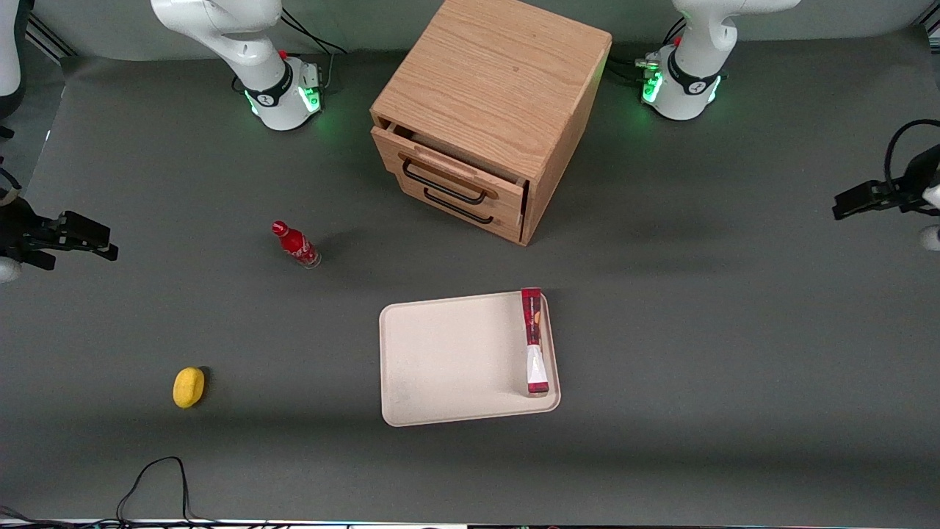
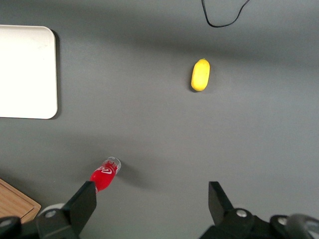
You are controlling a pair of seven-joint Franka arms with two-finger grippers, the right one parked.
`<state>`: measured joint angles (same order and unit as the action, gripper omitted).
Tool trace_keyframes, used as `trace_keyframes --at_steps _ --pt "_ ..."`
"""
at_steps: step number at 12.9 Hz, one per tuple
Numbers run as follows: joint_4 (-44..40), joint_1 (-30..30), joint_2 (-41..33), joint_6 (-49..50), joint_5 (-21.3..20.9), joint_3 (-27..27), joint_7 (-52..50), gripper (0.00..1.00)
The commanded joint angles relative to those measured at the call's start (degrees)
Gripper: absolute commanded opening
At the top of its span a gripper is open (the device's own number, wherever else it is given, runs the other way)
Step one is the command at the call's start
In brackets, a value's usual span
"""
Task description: Place red cookie box on tray
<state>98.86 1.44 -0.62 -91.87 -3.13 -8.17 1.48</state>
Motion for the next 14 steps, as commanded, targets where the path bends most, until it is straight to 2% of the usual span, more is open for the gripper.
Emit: trace_keyframes --at_steps 1,4,7,8,11,14 --pt "0.7 2.3 -0.8 -0.1 0.4 -1.1 0.7 1.00" --pt "-1.0 -0.1 0.4 0.0 0.1 1.5 0.8 1.00" --pt "-2.2 -5.8 0.8 1.7 0.1 8.4 -0.5 1.00" --pt "-2.7 -5.7 0.8 3.0 0.1 9.1 -1.0 1.00" --pt "-5.4 -0.9 0.6 7.6 0.1 6.2 -4.9 1.00" --pt "-5.7 2.9 0.2 8.3 0.1 1.8 -4.5 1.00"
